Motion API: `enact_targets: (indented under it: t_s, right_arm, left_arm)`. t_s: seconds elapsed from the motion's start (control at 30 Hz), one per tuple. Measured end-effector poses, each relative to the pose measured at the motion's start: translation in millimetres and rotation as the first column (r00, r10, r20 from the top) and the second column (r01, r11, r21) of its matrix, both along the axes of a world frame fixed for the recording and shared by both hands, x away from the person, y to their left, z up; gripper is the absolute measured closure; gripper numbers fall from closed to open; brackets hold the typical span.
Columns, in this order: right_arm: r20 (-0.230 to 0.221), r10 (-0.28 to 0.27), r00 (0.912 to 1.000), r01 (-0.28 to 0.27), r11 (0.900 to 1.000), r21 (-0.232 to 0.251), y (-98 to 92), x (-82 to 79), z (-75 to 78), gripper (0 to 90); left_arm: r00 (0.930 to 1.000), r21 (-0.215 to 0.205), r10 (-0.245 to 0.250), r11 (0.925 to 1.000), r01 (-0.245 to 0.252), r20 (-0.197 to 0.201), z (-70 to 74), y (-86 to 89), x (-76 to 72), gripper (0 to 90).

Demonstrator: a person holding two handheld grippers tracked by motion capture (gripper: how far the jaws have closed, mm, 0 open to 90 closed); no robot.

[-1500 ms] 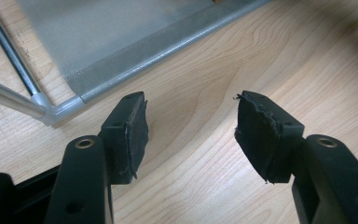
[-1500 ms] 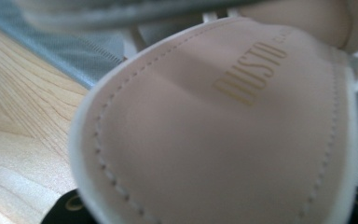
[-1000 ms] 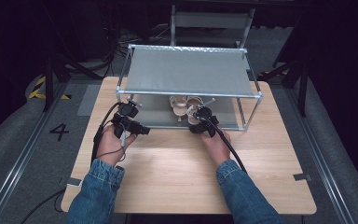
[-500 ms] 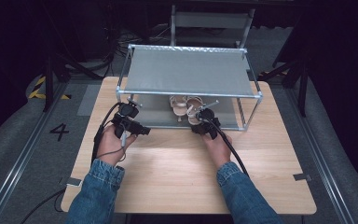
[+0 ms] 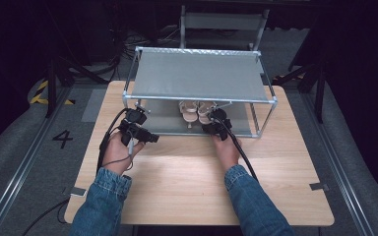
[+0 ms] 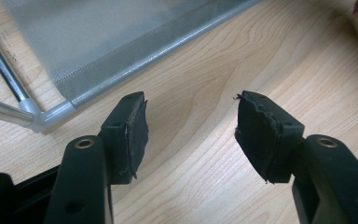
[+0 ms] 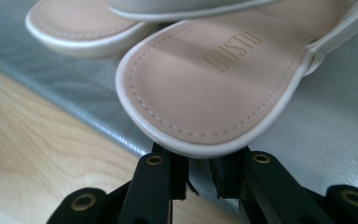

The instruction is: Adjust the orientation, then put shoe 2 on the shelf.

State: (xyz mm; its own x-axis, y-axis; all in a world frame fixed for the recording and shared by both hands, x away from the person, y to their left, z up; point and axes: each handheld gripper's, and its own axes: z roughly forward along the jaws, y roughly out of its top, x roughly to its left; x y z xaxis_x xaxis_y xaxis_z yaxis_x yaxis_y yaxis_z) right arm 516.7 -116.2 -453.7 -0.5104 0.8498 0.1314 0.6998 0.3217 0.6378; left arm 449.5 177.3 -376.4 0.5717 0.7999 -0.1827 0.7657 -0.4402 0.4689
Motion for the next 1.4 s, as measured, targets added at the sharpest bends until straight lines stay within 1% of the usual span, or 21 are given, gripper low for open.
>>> enact_targets:
  t_s: [0.07, 0.13, 0.17, 0.27, 0.37, 0.4, 0.43, 0.47, 0.5, 0.63, 0.67, 0.73, 0.77, 0.8, 0.87, 0.97, 1.1, 1.17, 1.23, 1.3, 1.4]
  right_arm:
    - [0.019, -0.010, 0.9998, 0.010, 1.000, 0.011, 1.6, 2.1, -1.0, 78.7]
    - [0.019, -0.015, 0.9997, 0.015, 1.000, 0.009, 4.5, 2.3, -0.7, 78.7]
    - [0.074, 0.015, 0.9971, -0.014, 1.000, -0.024, 3.6, 5.5, -2.4, 78.8]
    - [0.078, 0.007, 0.9970, -0.004, 0.999, -0.038, 5.6, 5.7, -3.3, 78.3]
    - [0.063, 0.008, 0.9980, -0.005, 0.999, -0.053, 3.8, 4.5, -2.2, 60.0]
    - [0.060, 0.015, 0.9981, -0.013, 0.999, -0.041, 1.3, 3.8, -1.2, 55.1]
    - [0.017, -0.003, 0.9998, 0.004, 1.000, -0.013, 1.5, 0.9, 0.6, 52.5]
    - [-0.009, -0.019, 0.9998, 0.019, 1.000, 0.004, 0.1, -1.7, 3.1, 50.8]
    - [0.008, -0.003, 1.0000, 0.003, 1.000, 0.002, -3.3, -2.0, 4.1, 49.8]
    - [0.012, -0.014, 0.9998, 0.014, 1.000, 0.004, -12.4, -13.9, 17.3, 48.3]
    - [0.059, 0.017, 0.9981, -0.016, 1.000, -0.010, -16.5, -14.9, 20.1, 48.2]
    - [0.040, -0.002, 0.9992, 0.002, 1.000, -0.003, -19.2, -24.1, 29.4, 47.6]
    - [0.041, 0.006, 0.9991, -0.006, 1.000, 0.004, -21.3, -28.4, 33.3, 47.3]
    - [0.072, 0.043, 0.9965, -0.043, 0.999, -0.002, -25.3, -32.7, 36.9, 47.0]
    - [0.069, 0.046, 0.9966, -0.045, 0.999, -0.008, -29.4, -41.3, 42.2, 46.3]
    - [0.070, 0.054, 0.9961, -0.053, 0.998, -0.015, -42.8, -53.6, 50.5, 45.9]
    - [0.081, 0.052, 0.9954, -0.050, 0.999, -0.021, -68.8, -68.0, 62.1, 44.7]
    - [0.081, 0.052, 0.9954, -0.051, 0.999, -0.019, -80.0, -73.0, 66.0, 44.1]
    - [0.085, 0.052, 0.9950, -0.049, 0.998, -0.030, -92.3, -78.0, 69.0, 43.4]
    - [0.079, 0.057, 0.9953, -0.055, 0.998, -0.029, -105.0, -81.9, 71.0, 43.0]
    - [0.096, 0.061, 0.9936, -0.058, 0.998, -0.034, -123.2, -88.7, 73.5, 42.7]
  left_arm:
    - [1.0000, -0.006, 0.006, 1.0000, -0.006, -0.004, -0.8, 0.6, 0.0, 42.5]
    - [1.0000, -0.007, 0.005, 1.0000, -0.005, -0.006, -1.2, 1.5, 0.3, 42.6]
    - [0.9999, -0.006, 0.006, 1.0000, -0.006, -0.009, -1.2, 1.8, 0.3, 42.5]
    - [1.0000, -0.010, 0.006, 0.9999, -0.006, -0.005, -0.9, 0.9, -0.5, 42.5]
    - [1.0000, -0.006, 0.005, 1.0000, -0.005, -0.004, -0.8, 0.6, -0.8, 42.5]
    - [1.0000, -0.005, 0.006, 1.0000, -0.006, -0.004, -0.7, 0.7, -0.8, 42.5]
    - [1.0000, -0.004, 0.006, 1.0000, -0.006, -0.006, -0.2, 0.7, -1.1, 42.5]
    - [1.0000, 0.000, 0.006, 1.0000, -0.006, -0.004, 0.4, 0.8, -1.3, 42.5]
    - [1.0000, -0.003, 0.007, 1.0000, -0.007, -0.003, 0.8, 0.7, -1.5, 42.5]
    - [1.0000, -0.007, 0.007, 0.9999, -0.007, -0.002, 2.2, 0.7, -1.9, 42.5]
    - [1.0000, -0.005, 0.008, 1.0000, -0.008, -0.002, 2.0, 1.0, -2.0, 42.5]
    - [1.0000, -0.002, 0.005, 1.0000, -0.005, 0.001, 1.9, 2.0, -1.9, 42.5]
    - [1.0000, -0.002, 0.008, 1.0000, -0.008, 0.005, 2.4, 2.2, -2.6, 42.5]
    - [0.9999, -0.008, 0.010, 0.9999, -0.010, 0.005, 3.4, 2.5, -3.2, 42.5]
    - [0.9999, -0.010, 0.011, 0.9999, -0.011, 0.011, 5.2, 3.4, -3.7, 42.5]
    - [0.9997, -0.012, 0.019, 0.9997, -0.019, 0.011, 5.5, 4.2, -5.4, 42.5]
    - [0.9998, -0.003, 0.020, 0.9998, -0.020, 0.004, 4.1, 7.5, -7.0, 42.5]
    - [0.9996, -0.004, 0.027, 0.9996, -0.027, 0.013, 4.9, 9.4, -8.3, 42.4]
    - [0.9994, -0.016, 0.035, 0.9993, -0.035, 0.006, 6.4, 11.8, -9.8, 42.3]
    - [0.9992, -0.009, 0.037, 0.9993, -0.037, 0.013, 6.2, 14.4, -10.4, 42.3]
    - [0.9991, -0.007, 0.041, 0.9991, -0.041, 0.006, 4.5, 16.9, -12.3, 42.1]
